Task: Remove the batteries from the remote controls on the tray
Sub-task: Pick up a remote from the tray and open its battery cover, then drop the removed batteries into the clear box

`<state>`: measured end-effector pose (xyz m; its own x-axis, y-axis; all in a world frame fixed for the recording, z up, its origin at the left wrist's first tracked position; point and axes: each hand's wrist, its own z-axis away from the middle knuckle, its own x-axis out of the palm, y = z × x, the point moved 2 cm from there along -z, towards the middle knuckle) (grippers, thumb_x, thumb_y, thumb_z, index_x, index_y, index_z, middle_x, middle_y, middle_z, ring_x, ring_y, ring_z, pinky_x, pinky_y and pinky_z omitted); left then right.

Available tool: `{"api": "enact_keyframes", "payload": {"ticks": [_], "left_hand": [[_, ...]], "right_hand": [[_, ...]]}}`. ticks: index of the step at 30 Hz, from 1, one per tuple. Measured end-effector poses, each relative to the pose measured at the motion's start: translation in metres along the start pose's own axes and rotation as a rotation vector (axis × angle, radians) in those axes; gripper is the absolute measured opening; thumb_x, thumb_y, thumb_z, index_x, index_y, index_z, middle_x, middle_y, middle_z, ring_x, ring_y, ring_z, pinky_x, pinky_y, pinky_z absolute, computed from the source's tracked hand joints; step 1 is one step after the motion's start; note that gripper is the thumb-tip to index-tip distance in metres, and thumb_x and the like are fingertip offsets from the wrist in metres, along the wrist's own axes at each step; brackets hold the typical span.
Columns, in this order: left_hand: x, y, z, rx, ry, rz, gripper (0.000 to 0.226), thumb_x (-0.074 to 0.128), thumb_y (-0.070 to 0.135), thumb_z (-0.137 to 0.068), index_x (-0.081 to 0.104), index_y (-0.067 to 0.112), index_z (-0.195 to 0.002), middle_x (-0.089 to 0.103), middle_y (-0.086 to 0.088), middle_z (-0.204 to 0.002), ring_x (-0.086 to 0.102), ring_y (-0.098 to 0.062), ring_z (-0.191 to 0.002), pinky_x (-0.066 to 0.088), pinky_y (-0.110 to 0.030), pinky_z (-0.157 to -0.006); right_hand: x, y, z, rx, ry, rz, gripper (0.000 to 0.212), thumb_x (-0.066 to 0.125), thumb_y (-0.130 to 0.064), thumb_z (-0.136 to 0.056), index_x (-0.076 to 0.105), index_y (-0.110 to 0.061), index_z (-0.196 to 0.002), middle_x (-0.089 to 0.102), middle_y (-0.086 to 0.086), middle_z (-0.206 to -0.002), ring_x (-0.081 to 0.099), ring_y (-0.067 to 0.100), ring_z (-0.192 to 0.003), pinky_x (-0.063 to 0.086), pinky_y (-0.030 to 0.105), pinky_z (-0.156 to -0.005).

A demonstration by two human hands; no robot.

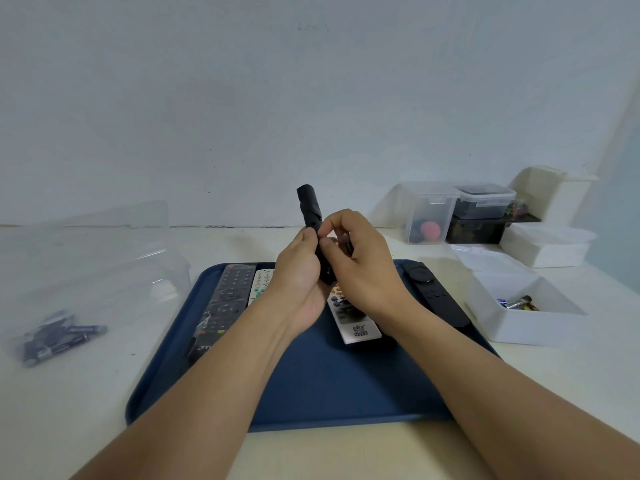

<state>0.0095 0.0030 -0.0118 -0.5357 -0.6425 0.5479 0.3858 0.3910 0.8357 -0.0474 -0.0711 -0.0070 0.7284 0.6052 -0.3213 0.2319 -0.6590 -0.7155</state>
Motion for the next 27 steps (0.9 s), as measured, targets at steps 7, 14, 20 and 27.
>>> {"api": "enact_keyframes", "payload": {"ticks": [7, 14, 20, 27], "left_hand": [[-0.001, 0.002, -0.001, 0.084, -0.015, -0.193, 0.029, 0.033, 0.022, -0.111, 0.059, 0.014, -0.103, 0.057, -0.008, -0.096, 0.049, -0.016, -0.073, 0.043, -0.029, -0.064], [0.027, -0.013, 0.025, 0.178, -0.152, -0.515, 0.024, 0.037, 0.02, -0.11, 0.06, 0.018, -0.101, 0.055, -0.003, -0.089, 0.049, -0.009, -0.066, 0.041, -0.026, -0.058], [0.055, -0.025, 0.021, 0.19, -0.181, -0.643, 0.022, 0.039, 0.023, -0.109, 0.059, 0.025, -0.118, 0.052, -0.001, -0.088, 0.046, -0.014, -0.068, 0.041, -0.026, -0.057], [0.017, 0.025, 0.026, 0.254, -0.025, -0.69, 0.022, 0.052, 0.035, -0.104, 0.052, 0.022, -0.086, 0.04, 0.005, -0.068, 0.036, -0.012, -0.057, 0.033, -0.029, -0.054]], "right_hand": [[-0.019, -0.001, -0.007, 0.575, 0.112, -0.578, 0.025, 0.04, 0.003, -0.097, 0.06, -0.01, -0.091, 0.044, 0.004, -0.07, 0.038, 0.007, -0.043, 0.033, 0.018, -0.04], [-0.17, 0.001, 0.003, 0.64, 0.032, 0.274, 0.022, 0.048, -0.001, -0.096, 0.07, -0.001, -0.097, 0.058, 0.004, -0.069, 0.049, 0.015, -0.058, 0.037, 0.024, -0.05], [-0.209, 0.011, 0.016, 0.775, -0.36, 0.72, 0.022, 0.054, -0.012, -0.098, 0.067, -0.003, -0.114, 0.068, 0.008, -0.099, 0.068, 0.026, -0.095, 0.06, 0.038, -0.083], [-0.142, -0.054, 0.004, 0.259, -0.105, 0.549, 0.011, 0.064, -0.019, -0.091, 0.075, -0.016, -0.094, 0.073, -0.005, -0.093, 0.065, 0.011, -0.085, 0.05, 0.022, -0.075]]}}
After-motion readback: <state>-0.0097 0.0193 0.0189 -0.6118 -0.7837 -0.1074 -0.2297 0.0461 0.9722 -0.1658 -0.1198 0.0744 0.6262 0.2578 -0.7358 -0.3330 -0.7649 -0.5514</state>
